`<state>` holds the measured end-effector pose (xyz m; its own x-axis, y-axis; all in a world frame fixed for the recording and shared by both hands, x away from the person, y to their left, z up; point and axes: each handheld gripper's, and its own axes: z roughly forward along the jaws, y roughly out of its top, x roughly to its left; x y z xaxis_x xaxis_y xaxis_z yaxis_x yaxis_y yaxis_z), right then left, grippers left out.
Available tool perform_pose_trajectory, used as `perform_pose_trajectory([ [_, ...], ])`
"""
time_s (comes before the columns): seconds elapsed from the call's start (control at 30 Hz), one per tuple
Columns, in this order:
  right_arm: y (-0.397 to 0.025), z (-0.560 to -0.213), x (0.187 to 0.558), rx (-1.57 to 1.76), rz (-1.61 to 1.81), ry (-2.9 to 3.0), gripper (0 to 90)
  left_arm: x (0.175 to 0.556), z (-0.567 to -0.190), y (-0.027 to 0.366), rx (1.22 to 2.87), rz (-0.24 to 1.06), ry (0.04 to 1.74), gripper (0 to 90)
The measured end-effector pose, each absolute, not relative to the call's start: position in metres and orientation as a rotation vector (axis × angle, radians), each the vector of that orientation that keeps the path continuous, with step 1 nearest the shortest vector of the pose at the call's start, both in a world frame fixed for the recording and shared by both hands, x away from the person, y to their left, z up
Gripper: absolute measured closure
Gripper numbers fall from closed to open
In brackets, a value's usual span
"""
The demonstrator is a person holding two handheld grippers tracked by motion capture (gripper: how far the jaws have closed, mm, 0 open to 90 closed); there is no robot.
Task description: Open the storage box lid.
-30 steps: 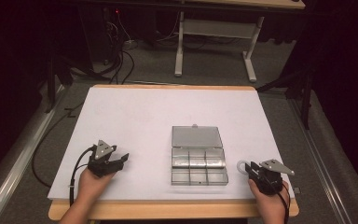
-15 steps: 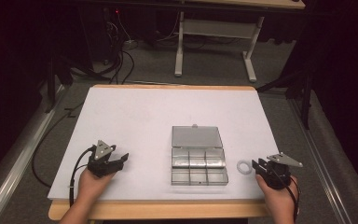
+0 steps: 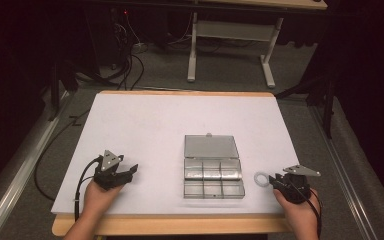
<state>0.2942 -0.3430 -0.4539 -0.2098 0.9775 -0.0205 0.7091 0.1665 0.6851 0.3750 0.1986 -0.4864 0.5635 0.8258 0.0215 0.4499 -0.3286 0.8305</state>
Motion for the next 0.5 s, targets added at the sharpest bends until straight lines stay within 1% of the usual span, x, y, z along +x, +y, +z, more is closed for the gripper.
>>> perform_pose_trajectory([
  [0.5, -0.340, -0.448, 0.306, 1.591, 0.660, 2.122, 69.0, 0.374, -0.486, 0.201, 1.946, 0.571, 1.028, 33.7],
])
